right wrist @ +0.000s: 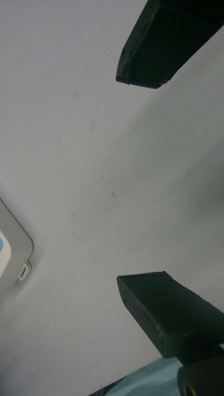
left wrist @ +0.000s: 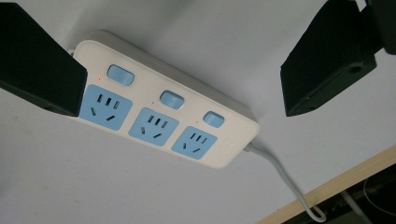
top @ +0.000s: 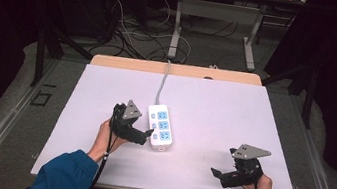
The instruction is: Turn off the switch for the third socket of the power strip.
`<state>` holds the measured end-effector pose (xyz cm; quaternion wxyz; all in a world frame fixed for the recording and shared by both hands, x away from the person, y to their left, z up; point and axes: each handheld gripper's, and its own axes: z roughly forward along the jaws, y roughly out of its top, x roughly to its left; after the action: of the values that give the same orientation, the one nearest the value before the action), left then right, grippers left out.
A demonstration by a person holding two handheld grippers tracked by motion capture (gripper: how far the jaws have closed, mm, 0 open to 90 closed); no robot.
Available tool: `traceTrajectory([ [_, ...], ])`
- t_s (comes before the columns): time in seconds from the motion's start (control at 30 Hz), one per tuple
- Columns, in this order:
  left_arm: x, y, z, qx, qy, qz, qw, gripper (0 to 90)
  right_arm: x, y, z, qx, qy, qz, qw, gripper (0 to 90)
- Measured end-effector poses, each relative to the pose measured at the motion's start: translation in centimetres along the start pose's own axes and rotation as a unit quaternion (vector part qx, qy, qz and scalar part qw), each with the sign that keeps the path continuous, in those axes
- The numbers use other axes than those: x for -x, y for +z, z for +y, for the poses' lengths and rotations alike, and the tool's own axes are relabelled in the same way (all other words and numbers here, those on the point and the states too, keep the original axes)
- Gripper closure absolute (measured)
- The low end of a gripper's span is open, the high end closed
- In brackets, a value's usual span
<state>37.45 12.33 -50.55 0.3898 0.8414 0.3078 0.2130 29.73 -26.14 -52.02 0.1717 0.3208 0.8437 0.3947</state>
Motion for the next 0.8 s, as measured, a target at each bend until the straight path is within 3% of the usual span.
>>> traceTrajectory([
  [0.27,0.4,0.7,0.1,-0.004,0.005,-0.011,0.9999,17.8,0.0,-0.1,0.0,-0.002,0.003,0.001,1.0,3.4],
  [0.3,0.5,0.8,0.1,-0.003,0.006,-0.016,0.9998,26.7,0.0,0.0,0.0,-0.001,0.002,0.0,1.0,3.5],
  [0.33,0.5,0.8,0.1,-0.003,0.006,-0.019,0.9998,26.7,0.0,0.0,0.0,-0.001,0.002,0.0,1.0,3.5],
  [0.63,0.4,1.3,-0.3,-0.001,-0.009,-0.048,0.9988,61.7,0.0,-0.1,-0.1,-0.002,0.004,0.0,1.0,3.6],
  [0.8,0.5,1.6,-0.4,-0.004,-0.011,-0.067,0.9977,71.9,0.1,-0.1,0.0,-0.011,0.002,0.003,0.9999,3.7],
])
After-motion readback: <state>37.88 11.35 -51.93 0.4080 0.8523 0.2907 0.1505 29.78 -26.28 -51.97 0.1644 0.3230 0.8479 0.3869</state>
